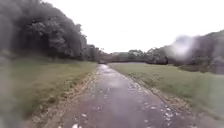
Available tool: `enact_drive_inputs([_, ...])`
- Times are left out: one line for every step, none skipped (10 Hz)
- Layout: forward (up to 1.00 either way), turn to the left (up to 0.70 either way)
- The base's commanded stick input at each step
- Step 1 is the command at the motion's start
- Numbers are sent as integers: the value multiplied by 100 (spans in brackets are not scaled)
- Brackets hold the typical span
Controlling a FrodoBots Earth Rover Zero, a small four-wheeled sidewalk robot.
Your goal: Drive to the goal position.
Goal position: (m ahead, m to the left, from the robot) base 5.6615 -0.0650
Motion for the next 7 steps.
enact_drive_inputs([70,-19])
enact_drive_inputs([70,-2])
enact_drive_inputs([70,-1])
enact_drive_inputs([70,0])
enact_drive_inputs([70,0])
enact_drive_inputs([70,0])
enact_drive_inputs([70,0])
